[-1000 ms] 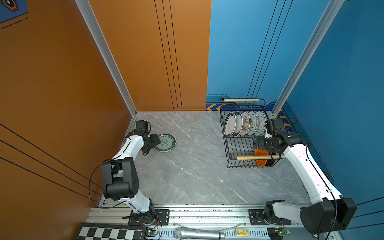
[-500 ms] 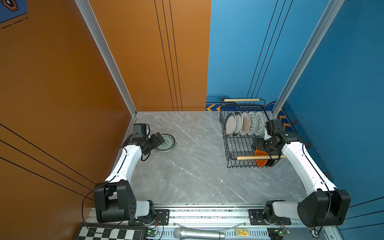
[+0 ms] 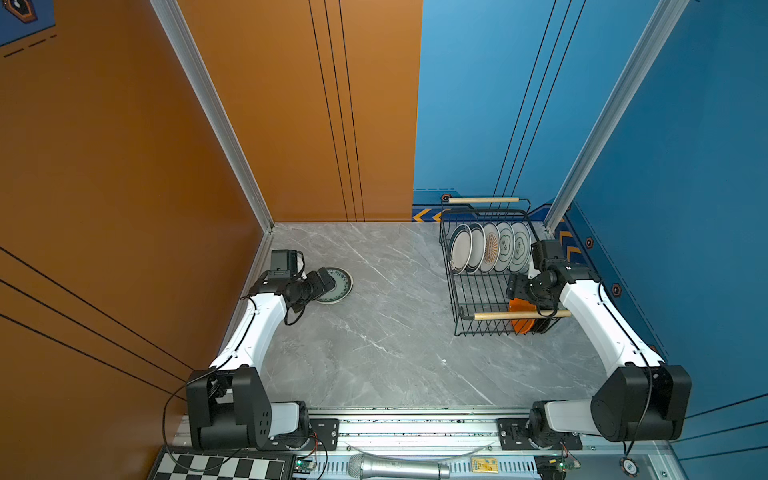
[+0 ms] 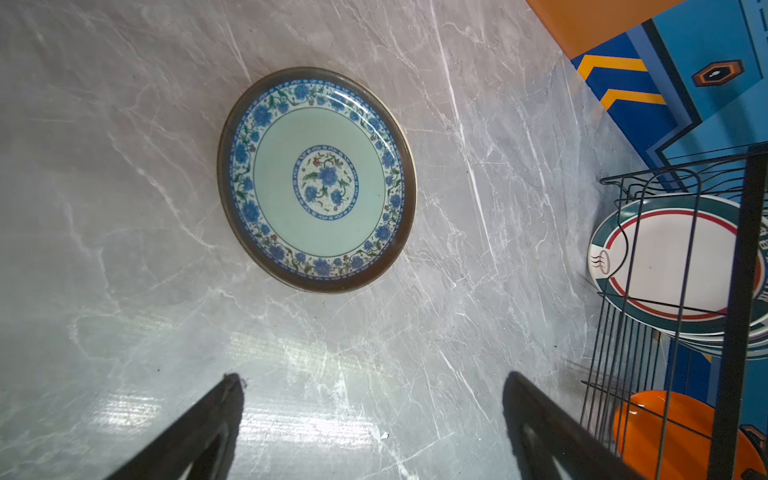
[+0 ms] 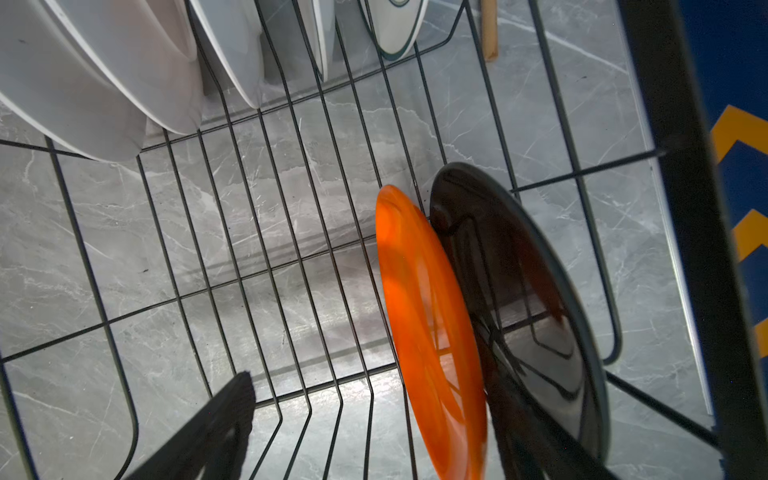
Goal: Unload the plates from the dish rack
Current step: 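Lower the right gripper into the rack and grasp the orange plate's rim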
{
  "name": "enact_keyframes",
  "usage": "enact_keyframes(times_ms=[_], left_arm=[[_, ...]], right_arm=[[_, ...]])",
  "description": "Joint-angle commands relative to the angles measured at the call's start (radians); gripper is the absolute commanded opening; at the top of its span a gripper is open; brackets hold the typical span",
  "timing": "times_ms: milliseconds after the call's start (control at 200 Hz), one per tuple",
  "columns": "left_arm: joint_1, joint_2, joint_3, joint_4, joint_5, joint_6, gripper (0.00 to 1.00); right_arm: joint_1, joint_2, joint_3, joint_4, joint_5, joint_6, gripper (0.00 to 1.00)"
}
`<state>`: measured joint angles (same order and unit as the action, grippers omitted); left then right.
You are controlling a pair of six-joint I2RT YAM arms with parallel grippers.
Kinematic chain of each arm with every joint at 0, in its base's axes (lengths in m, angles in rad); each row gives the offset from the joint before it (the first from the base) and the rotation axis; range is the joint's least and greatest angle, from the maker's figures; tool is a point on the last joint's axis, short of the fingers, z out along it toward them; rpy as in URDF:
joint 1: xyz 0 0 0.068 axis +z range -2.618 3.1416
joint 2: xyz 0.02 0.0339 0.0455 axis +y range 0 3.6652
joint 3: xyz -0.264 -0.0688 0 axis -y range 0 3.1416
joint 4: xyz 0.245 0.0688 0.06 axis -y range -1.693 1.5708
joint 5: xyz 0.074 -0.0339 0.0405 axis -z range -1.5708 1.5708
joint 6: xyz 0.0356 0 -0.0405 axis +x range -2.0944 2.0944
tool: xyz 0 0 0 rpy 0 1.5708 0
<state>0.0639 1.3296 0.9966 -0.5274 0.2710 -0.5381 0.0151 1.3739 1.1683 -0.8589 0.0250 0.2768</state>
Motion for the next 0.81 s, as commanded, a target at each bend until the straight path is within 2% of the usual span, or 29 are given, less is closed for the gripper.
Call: enact_keyframes(times_ms=[0, 160, 245, 410, 491, 626, 801], left_arm=[[-0.009, -0.020, -0.015, -0.001, 0.031, 0.028, 0.98], [-0.015, -0.030, -0.021, 0.002, 0.033, 0.028, 0.98], [-0.019, -0.032, -0.026, 0.014, 0.037, 0.023, 0.98], [-0.031, -0.020, -0.027, 0.030, 0.046, 0.013, 0.98], [-0.039, -0.013, -0.027, 0.040, 0.048, 0.008, 0.98], [-0.051, -0.011, -0.027, 0.050, 0.049, 0.003, 0.98], [-0.064, -0.008, -0.026, 0.065, 0.041, -0.002, 0.98]], right_arm=[[-0.019, 0.027, -0.032, -0.043, -0.014, 0.001, 0.82], [-0.021, 0.046, -0.028, -0.043, -0.017, -0.002, 0.72], [-0.021, 0.055, -0.025, -0.041, -0.008, -0.001, 0.61], [-0.020, 0.075, -0.014, -0.046, -0.006, -0.009, 0.60], [-0.020, 0.085, -0.008, -0.048, -0.001, -0.013, 0.54], [-0.012, 0.108, 0.008, -0.054, 0.054, -0.023, 0.51], [-0.001, 0.137, 0.026, -0.066, 0.080, -0.049, 0.41]])
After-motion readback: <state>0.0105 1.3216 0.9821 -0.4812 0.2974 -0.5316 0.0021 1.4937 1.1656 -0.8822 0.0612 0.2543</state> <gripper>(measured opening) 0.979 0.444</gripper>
